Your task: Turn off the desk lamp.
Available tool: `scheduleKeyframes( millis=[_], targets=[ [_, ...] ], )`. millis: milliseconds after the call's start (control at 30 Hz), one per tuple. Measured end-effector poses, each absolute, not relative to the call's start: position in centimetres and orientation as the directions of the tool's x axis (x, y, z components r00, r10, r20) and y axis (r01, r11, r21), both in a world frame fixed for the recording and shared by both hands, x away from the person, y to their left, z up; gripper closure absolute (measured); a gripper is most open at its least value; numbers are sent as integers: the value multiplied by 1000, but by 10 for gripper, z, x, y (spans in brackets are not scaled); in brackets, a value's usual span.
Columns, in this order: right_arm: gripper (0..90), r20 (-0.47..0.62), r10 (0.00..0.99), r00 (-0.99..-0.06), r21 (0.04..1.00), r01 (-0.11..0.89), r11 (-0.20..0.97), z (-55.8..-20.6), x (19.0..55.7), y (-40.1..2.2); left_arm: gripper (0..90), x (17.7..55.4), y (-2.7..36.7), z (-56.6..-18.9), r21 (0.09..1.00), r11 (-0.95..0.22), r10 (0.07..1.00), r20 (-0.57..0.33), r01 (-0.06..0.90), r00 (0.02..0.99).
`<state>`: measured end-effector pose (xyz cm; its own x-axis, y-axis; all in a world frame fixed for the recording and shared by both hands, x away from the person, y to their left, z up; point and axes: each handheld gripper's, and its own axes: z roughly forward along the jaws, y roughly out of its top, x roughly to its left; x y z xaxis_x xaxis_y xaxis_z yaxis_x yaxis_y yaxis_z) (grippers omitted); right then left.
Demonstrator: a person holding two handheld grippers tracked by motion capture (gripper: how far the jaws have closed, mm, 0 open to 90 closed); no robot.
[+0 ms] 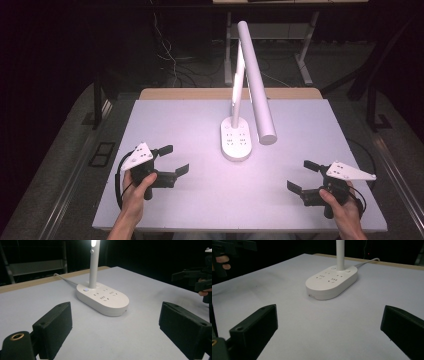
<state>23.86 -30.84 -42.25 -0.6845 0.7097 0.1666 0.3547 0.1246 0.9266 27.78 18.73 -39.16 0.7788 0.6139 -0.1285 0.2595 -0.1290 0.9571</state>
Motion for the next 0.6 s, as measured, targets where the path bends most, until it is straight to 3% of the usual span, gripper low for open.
scheduleKeyframes(
  millis=[600],
  targets=[
    [8,165,711,-683,926,355,126,-423,239,-309,127,302,178,-378,942,-171,617,-124,287,777]
  ],
)
